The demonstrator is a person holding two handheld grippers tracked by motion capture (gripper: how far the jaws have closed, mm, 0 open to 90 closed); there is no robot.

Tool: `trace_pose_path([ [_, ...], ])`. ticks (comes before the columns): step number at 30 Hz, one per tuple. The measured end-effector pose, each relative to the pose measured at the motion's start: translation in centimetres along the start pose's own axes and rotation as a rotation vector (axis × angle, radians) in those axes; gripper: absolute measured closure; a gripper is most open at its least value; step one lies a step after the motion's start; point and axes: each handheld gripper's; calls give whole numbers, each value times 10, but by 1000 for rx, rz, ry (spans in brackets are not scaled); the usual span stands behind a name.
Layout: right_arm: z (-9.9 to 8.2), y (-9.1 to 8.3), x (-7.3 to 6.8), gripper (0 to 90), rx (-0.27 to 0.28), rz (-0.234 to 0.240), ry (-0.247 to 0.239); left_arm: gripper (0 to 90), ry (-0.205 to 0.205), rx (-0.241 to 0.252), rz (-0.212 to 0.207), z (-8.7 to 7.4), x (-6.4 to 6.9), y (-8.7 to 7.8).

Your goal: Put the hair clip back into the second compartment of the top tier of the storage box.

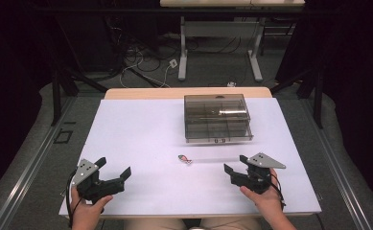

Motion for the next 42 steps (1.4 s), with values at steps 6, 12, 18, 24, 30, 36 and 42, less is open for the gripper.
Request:
trace_pose_path([
  [6,9,11,-9,331,-15,42,3,6,6,-1,2,0,0,0],
  [12,17,23,-19,329,-42,88,-8,10,-2,1,8,0,-1,0],
  [18,25,36,-29,326,-75,126,-8,11,4,1,11,0,-2,-1],
  [24,30,47,-37,324,-85,129,-9,11,1,-3,8,-1,0,-1],
  [30,35,59,-41,341,-116,140,0,11,2,-3,9,-1,0,-1],
  [36,39,73,-45,356,-136,140,-1,11,3,-5,10,-1,-1,0],
  [42,41,85,-49,363,-149,142,-4,11,6,-5,11,-1,-1,0],
])
Point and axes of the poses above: each handheld gripper's, and its own axes: y roughly forward along the jaws, z roughly out of its top, x roughly to its right, and after that the axes turned 13 degrees about -y, right-handed
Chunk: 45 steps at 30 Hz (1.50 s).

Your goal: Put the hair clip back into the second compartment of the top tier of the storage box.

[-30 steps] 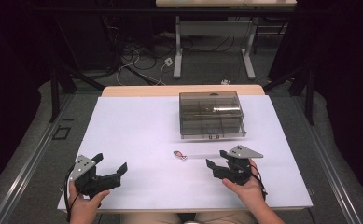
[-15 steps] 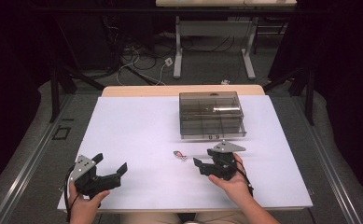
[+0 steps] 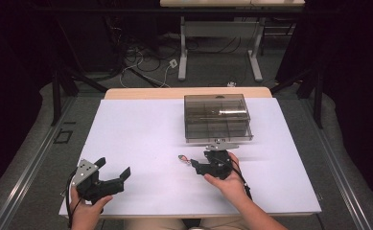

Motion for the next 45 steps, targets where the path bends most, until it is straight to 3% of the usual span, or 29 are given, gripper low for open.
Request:
trace_pose_path([
  [12,6,20,-1,390,-49,25,38,11,7,1,3,0,0,1],
  [14,7,24,0,409,-61,39,77,11,7,0,3,0,0,1],
  [23,7,34,6,487,-89,46,158,11,11,-4,3,0,0,1],
  [33,5,42,9,549,-105,26,151,11,3,-2,-2,0,0,1],
  [45,2,50,6,601,-133,48,149,11,9,-8,1,0,0,1],
])
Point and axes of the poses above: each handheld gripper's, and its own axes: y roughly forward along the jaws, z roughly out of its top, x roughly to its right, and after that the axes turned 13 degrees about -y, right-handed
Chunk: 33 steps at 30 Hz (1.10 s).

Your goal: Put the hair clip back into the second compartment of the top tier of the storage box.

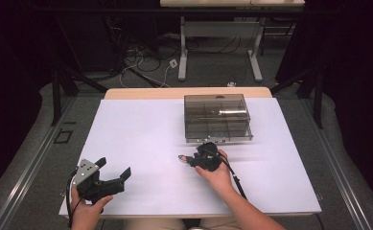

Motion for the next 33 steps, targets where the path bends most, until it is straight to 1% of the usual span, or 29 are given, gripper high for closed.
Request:
trace_pose_path([
  [2,0,0,0,609,-3,-1,-3,11,0,0,0,0,0,0],
  [3,0,1,0,616,-5,10,6,11,-6,3,0,0,0,0],
  [4,-1,1,0,623,-2,15,4,12,-7,4,0,0,0,0],
  [8,-1,2,-1,653,-11,30,13,12,-3,3,2,0,0,0],
  [11,-1,3,-1,680,-13,46,31,12,-3,3,3,0,0,1],
  [14,-1,3,-1,700,-9,53,33,12,-7,3,1,0,0,1],
  [16,-1,4,-1,710,-20,53,39,12,-3,3,3,0,0,1],
  [20,-1,4,-2,723,-19,59,45,12,-3,2,3,0,0,1],
  [22,-1,4,-2,727,-21,62,41,12,-3,3,3,0,0,1],
  [24,-1,4,-2,764,-16,69,47,12,-3,2,4,0,0,1],
  [25,-2,4,-2,774,-25,79,48,13,-2,2,4,0,0,1],
  [28,-2,5,-3,782,-31,86,47,12,-2,2,4,0,0,1],
  [29,-3,5,-3,787,-35,84,41,13,-2,2,4,0,0,1],
  [30,-3,5,-4,799,-27,88,40,13,-2,2,4,0,0,1],
  [31,-3,5,-4,810,-36,84,36,13,-3,3,4,0,0,1],
  [33,-3,5,-5,834,-36,86,32,13,-3,1,3,0,0,1],
])
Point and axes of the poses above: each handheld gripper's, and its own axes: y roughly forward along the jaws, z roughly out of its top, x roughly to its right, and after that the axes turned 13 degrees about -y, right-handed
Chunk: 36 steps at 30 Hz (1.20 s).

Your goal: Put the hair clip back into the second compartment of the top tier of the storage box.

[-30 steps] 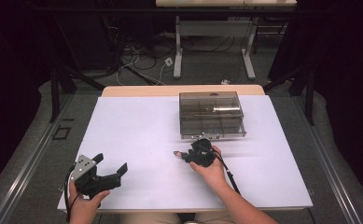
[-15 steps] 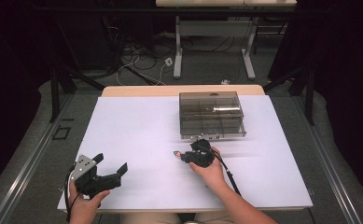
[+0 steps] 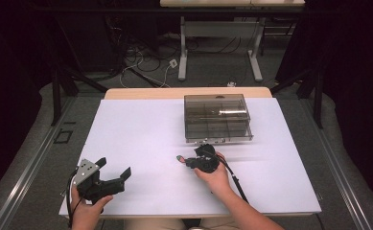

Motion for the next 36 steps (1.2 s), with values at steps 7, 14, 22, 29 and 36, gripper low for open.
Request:
trace_pose_path([
  [7,0,0,-2,874,-5,28,-13,13,0,1,1,0,0,0],
  [14,0,-1,-2,893,-11,33,-17,13,0,1,2,0,0,0],
  [22,1,-3,-2,894,24,41,-24,13,0,1,2,0,0,0],
  [29,1,-5,-4,894,60,39,-42,13,1,-1,2,0,0,0],
  [36,1,-7,-7,894,113,41,-72,14,1,-1,2,0,0,0],
])
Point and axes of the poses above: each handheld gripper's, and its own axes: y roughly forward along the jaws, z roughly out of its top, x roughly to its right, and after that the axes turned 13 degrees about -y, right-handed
